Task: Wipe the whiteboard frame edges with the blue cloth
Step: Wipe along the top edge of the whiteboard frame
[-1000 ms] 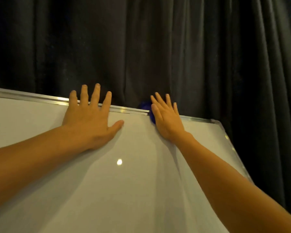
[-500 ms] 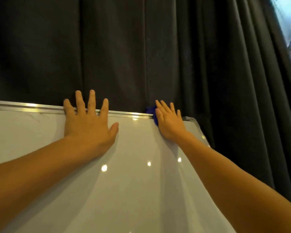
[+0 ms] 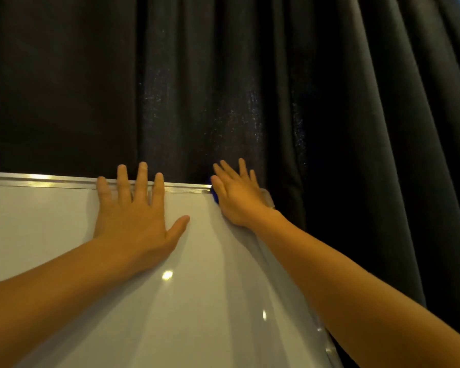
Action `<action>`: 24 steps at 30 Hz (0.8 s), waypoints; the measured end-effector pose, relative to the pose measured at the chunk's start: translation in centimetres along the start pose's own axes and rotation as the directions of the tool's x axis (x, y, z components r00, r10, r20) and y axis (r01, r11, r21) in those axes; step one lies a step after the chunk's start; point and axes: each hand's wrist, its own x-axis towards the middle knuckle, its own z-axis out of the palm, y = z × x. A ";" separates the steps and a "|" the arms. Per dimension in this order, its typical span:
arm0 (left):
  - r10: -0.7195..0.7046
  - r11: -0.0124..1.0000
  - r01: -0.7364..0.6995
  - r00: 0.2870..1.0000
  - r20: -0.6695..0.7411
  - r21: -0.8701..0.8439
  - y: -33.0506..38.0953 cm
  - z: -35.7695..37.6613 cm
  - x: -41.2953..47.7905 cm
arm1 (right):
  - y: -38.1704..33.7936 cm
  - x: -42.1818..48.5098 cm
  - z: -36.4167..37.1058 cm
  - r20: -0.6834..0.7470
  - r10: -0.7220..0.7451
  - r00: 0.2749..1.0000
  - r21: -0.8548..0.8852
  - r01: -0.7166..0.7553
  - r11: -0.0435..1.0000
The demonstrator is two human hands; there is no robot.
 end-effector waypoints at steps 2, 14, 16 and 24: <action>-0.012 1.000 0.012 0.999 -0.031 0.001 1.7 0.0 0.8 | -0.7 -0.1 0.7 -0.048 -0.147 0.988 0.062 0.149 0.987; 0.111 0.993 -0.113 0.993 -0.045 -0.033 4.4 1.3 0.9 | 7.1 2.0 -0.5 -0.017 -0.016 1.000 0.436 0.022 0.900; 0.111 0.993 -0.113 0.993 -0.044 -0.032 4.2 1.1 0.8 | 7.7 2.5 -1.7 0.129 0.015 0.992 0.526 -0.082 0.846; 0.113 0.993 -0.114 0.993 -0.046 -0.019 3.6 0.7 0.3 | 9.0 1.5 -1.0 0.064 0.286 0.956 0.615 -0.263 0.743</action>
